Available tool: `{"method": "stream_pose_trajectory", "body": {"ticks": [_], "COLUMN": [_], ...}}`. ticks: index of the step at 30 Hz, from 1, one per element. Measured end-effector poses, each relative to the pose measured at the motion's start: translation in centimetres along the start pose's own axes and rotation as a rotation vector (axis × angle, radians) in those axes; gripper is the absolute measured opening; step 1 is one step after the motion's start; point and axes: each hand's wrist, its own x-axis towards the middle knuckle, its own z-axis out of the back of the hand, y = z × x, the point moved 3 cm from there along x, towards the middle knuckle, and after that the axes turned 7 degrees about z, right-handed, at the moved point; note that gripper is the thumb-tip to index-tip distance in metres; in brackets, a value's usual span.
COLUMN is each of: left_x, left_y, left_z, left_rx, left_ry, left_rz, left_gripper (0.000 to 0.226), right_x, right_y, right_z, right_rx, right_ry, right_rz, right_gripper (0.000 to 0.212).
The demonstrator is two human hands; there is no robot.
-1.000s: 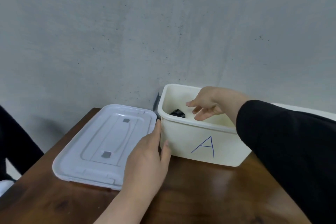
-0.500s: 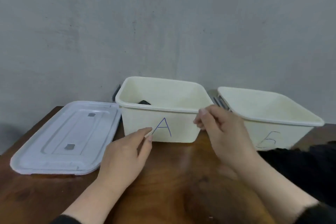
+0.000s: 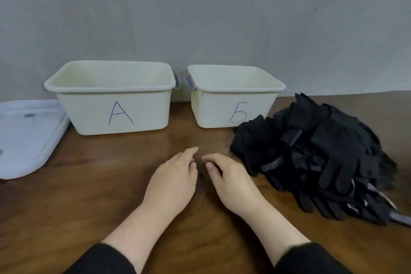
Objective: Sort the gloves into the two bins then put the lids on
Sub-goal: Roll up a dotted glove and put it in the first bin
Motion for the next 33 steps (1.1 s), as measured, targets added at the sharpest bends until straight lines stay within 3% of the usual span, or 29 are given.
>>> {"method": "stream_pose_trajectory", "body": {"ticks": [7, 13, 17, 20, 23, 26, 30, 33], "left_x": [-1.8, -3.3, -4.0, -4.6, -5.1, -5.6, -5.9, -5.7], "left_y": [-1.6, -3.1, -4.6, -5.8, -7.0, -7.7, -7.5, -7.1], "left_z": [-1.3, -1.7, -1.9, -1.9, -2.1, -2.3, -2.4, -2.2], "left_rx": [0.003, -0.024, -0.043, 0.008, 0.039, 0.043, 0.055, 0.028], "left_ry": [-0.022, -0.042, -0.099, -0.137, -0.152, -0.141, -0.123, -0.111], "left_rz": [0.03, -0.039, -0.121, -0.178, -0.238, -0.286, -0.319, -0.299], "left_gripper": [0.042, 0.041, 0.041, 0.04, 0.039, 0.037, 0.035, 0.036], "right_x": [-1.7, -3.0, -2.2, -0.8, -0.2, -0.2, 0.5, 1.1], "right_y": [-0.6, 0.6, -1.7, -5.4, -9.5, -11.8, -11.6, -11.0], "right_z": [1.9, 8.1, 16.0, 21.4, 25.0, 26.3, 27.2, 27.5], "right_rx": [0.139, 0.027, -0.155, -0.375, -0.521, -0.534, -0.445, -0.48], "right_ry": [-0.199, -0.318, -0.395, -0.293, -0.026, 0.207, 0.172, 0.179], "right_rz": [-0.037, 0.138, 0.122, -0.005, -0.216, -0.293, -0.25, -0.219], "right_gripper": [0.023, 0.02, 0.021, 0.034, 0.052, 0.059, 0.051, 0.023]}}
